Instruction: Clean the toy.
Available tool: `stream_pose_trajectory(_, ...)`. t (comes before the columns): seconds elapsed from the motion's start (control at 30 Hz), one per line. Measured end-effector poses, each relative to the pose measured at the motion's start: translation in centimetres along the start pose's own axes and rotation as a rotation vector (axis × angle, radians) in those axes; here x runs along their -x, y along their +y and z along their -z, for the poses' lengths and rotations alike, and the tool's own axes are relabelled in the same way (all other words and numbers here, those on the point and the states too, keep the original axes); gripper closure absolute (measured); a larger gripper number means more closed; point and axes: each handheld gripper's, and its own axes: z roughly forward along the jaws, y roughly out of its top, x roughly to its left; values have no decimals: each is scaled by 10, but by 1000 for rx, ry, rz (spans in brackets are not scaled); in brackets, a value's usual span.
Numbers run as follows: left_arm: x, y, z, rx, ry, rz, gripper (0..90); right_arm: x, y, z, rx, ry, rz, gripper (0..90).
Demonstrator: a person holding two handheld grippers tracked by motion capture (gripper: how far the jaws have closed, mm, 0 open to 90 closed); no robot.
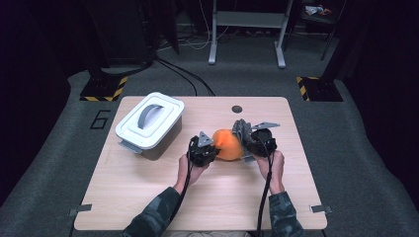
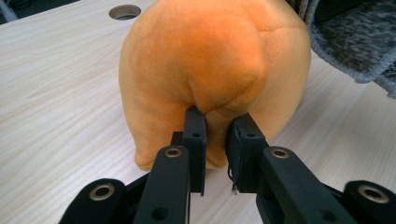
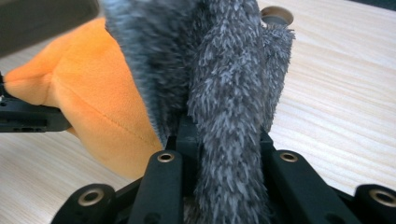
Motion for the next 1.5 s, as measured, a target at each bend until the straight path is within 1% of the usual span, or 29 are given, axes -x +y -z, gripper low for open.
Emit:
stream_pose_trajectory(0.07, -1, 2, 1, -6, 4, -4, 800, 0, 0, 4, 8, -5, 8, 734)
stream_pose_trajectory(0.1, 0, 2, 1, -2, 6, 9, 802, -1, 0, 5, 8, 0, 6, 734)
stream_pose_trajectory(0.17, 0, 3, 2, -3, 9, 12, 803, -5, 0, 9, 17, -1, 20, 734)
stream_pose_trajectory(0.2, 0, 4, 2, -4, 6, 14, 803, -6, 1, 10, 21, 1, 36, 734)
stream_pose_trajectory(0.23, 0, 5, 2, -4, -1, 31, 804, -8, 2, 12, 24, -1, 34, 734)
stream_pose_trajectory(0.27, 0, 6, 2, -2, -2, 34, 804, -11, 3, 14, 29, 3, 49, 734)
stream_pose_trajectory(0.3, 1, 7, 3, -5, -3, 31, 805, -14, 4, 17, 33, 10, 58, 733)
stream_pose_trajectory(0.33, 2, 9, 4, -8, -9, 36, 806, -16, 5, 18, 36, 14, 56, 734)
stream_pose_trajectory(0.37, 2, 10, 5, -4, -9, 39, 806, -21, 7, 21, 41, 21, 73, 733)
stream_pose_trajectory(0.4, 4, 12, 7, -5, -8, 37, 807, -22, 8, 21, 44, 22, 77, 733)
stream_pose_trajectory(0.47, 6, 14, 10, -1, -19, 38, 807, -28, 11, 25, 58, 42, 97, 733)
stream_pose_trajectory(0.53, 9, 16, 11, 6, -24, 35, 807, -34, 14, 27, 62, 54, 104, 733)
stream_pose_trajectory(0.57, 9, 16, 12, 0, -28, 31, 807, -37, 15, 26, 62, 64, 123, 733)
stream_pose_trajectory(0.6, 10, 16, 11, 1, -26, 31, 806, -40, 17, 24, 50, 62, 131, 732)
stream_pose_trajectory(0.63, 9, 16, 11, -7, -28, 34, 806, -44, 17, 21, 39, 51, 123, 732)
stream_pose_trajectory(0.67, 8, 15, 9, -9, -30, 46, 806, -45, 18, 18, 32, 46, 130, 732)
stream_pose_trajectory(0.7, 6, 14, 9, -13, -27, 45, 806, -46, 18, 14, 28, 40, 131, 733)
stream_pose_trajectory(0.73, 4, 13, 8, -8, -29, 59, 806, -45, 18, 12, 31, 36, 138, 732)
stream_pose_trajectory(0.77, 3, 12, 7, -8, -31, 62, 806, -45, 18, 10, 29, 39, 125, 733)
stream_pose_trajectory(0.83, 0, 10, 6, -7, -27, 71, 806, -44, 16, 8, 29, 49, 118, 732)
stream_pose_trajectory(0.87, 0, 10, 6, -4, -27, 73, 805, -44, 15, 7, 27, 42, 108, 732)
stream_pose_trajectory(0.97, -3, 9, 5, -5, -28, 76, 805, -39, 13, 7, 21, 36, 113, 732)
stream_pose_trajectory(1.0, -3, 9, 5, -5, -28, 86, 805, -37, 12, 6, 21, 34, 106, 732)
stream_pose_trajectory(1.07, -4, 9, 5, -1, -26, 86, 804, -34, 10, 5, 15, 28, 93, 731)
stream_pose_trajectory(1.23, -6, 8, 5, -6, -29, 91, 802, -20, 1, 3, -9, 19, 59, 726)
stream_pose_trajectory(1.37, -8, 7, 4, -1, -32, 100, 800, -8, -7, -3, -25, 12, 36, 725)
stream_pose_trajectory(1.43, -8, 7, 4, -1, -34, 102, 799, -2, -13, -7, -41, 5, 17, 725)
stream_pose_trajectory(1.47, -8, 6, 4, 1, -31, 101, 799, 0, -15, -9, -50, 11, 5, 726)
stream_pose_trajectory(1.5, -8, 6, 4, 1, -35, 106, 799, 3, -17, -11, -53, 1, 8, 726)
